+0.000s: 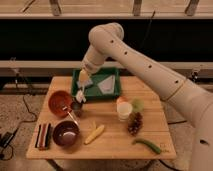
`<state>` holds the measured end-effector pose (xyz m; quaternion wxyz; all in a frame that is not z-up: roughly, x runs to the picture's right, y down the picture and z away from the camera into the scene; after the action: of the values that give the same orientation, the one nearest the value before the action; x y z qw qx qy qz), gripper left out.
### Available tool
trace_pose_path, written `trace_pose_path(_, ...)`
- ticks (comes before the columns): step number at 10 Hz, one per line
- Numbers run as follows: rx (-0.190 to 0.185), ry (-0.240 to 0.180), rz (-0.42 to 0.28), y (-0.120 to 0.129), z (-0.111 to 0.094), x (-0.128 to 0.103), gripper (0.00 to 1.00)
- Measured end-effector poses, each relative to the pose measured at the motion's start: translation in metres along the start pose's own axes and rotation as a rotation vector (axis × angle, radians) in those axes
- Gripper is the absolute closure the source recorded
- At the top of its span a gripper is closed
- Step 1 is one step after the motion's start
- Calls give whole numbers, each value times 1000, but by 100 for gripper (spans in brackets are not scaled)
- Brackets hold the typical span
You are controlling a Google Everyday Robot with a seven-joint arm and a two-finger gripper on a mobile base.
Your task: Place brush in metal cup
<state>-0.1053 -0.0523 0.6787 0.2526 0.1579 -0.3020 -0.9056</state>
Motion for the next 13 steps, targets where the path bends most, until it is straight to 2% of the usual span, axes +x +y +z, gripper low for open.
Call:
trace_pose_path(5,27,1,-92,-25,7,24,100)
trace_pose_path(13,73,-30,-82,-29,39,8,100)
